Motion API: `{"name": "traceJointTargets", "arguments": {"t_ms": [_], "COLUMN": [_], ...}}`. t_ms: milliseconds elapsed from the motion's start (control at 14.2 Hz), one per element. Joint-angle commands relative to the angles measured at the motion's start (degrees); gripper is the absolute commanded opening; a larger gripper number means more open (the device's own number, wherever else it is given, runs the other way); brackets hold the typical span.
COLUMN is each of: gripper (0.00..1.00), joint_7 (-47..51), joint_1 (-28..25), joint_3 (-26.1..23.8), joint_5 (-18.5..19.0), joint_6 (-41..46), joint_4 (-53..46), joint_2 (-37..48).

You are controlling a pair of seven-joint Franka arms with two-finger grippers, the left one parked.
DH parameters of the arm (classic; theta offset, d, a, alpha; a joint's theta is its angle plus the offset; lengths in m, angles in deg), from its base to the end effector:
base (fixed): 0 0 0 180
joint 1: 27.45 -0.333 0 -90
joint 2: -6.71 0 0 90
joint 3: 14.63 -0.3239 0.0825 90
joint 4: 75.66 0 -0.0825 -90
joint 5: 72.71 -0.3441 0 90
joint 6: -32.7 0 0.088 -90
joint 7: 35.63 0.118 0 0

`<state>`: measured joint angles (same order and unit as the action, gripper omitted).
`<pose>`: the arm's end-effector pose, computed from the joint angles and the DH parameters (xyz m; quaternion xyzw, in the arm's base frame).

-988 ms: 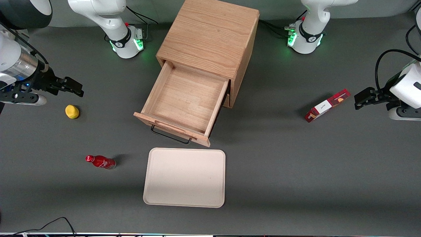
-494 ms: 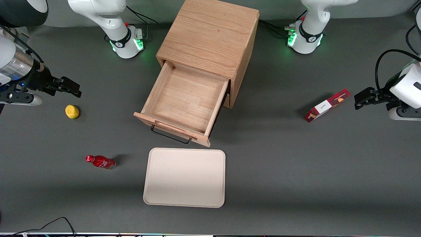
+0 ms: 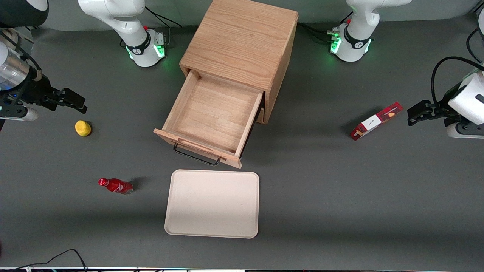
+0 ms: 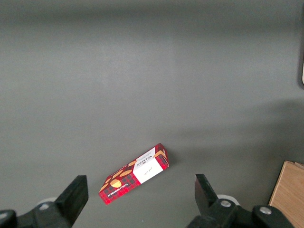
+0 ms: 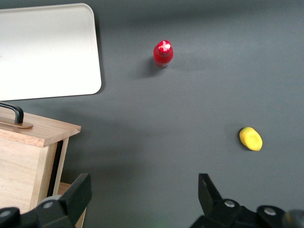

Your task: Close top drawer

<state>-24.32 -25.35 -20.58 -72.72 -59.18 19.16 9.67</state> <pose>0.4992 0.0350 0.6139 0.9979 -0.0651 0.0004 0.0026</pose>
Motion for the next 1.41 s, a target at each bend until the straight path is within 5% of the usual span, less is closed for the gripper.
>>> {"name": "traceJointTargets", "arguments": {"t_ms": [0,706,918,1341], "gripper": [1.00,1.00,1.00,1.00], "joint_7": [-1.1,-8.5,-15.7,-32.6], "joint_1": [0.2,-0.9,-1.0,-2.8], "joint_3": [-0.7,-0.2,-0.5,-3.1], "joint_5": [0.6,-0.1,-4.1,-5.0], "joint_6": [2.8,4.9,4.2,5.8], "joint_4": [-3.1,-6.2,-7.3,-13.1], "joint_2": [-1.5,-1.9,-3.1,-7.8]}}
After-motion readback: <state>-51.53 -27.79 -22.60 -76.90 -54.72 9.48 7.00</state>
